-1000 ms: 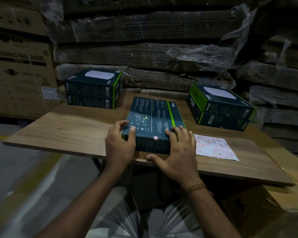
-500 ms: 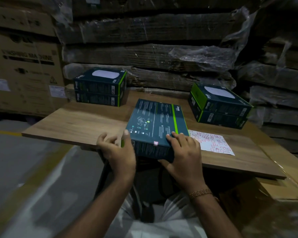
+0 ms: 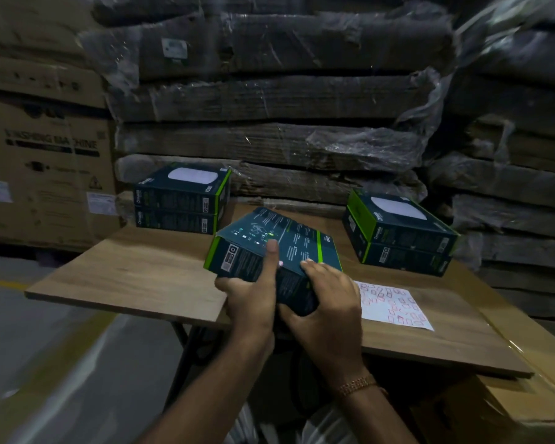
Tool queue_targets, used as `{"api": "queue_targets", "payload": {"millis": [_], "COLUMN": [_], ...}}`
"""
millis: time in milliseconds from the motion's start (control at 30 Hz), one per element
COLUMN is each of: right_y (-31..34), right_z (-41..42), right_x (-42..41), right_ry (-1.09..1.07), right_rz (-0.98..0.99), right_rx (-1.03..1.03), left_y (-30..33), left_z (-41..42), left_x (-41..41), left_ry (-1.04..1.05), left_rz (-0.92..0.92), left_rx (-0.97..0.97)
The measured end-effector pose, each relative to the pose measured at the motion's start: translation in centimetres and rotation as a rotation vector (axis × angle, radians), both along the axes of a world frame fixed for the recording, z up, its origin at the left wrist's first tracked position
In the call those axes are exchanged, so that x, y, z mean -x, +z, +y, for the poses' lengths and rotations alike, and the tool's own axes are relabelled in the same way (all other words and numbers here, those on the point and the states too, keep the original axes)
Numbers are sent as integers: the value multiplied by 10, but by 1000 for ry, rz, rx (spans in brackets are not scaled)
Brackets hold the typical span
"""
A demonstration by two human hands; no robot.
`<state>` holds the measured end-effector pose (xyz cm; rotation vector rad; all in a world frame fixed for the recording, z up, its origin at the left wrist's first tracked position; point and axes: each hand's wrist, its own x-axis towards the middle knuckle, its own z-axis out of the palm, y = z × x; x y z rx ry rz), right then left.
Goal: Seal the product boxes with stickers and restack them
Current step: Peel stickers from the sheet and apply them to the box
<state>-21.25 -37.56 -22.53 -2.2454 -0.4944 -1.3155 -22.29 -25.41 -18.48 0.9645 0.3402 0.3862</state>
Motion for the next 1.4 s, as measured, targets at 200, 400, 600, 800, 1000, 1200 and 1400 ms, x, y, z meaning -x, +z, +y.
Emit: {"api": "queue_targets", "payload": {"millis": [200,400,600,800,1000,1200,1400], "right_y": [33,64,126,193,221,201,176], "right_z": [2,-10,-15,-36,-60,-76,-87], "right_x": [-12,-19,-38,-57,-56,-60,-66], "right_ry": [35,292,542,596,524,452,545], "right_rz": [120,391,695,752,863,689,624], "right_rx": [-20,-268,-633,-770,-834,-1084,-1189], "left_y": [35,64,105,150,167,123,89], "left_z": [-4,7,18,10,-5,10,22], "left_x": [-39,-67,-81,-90,-94,-71,-73], "left_ry": [60,96,115,-95,-313,-232,-63], "left_rz": [9,-117,-306,-438,-497,-435,-452], "left_rx": [61,-131,-730,-1049,-1254,-1607,-1459]}}
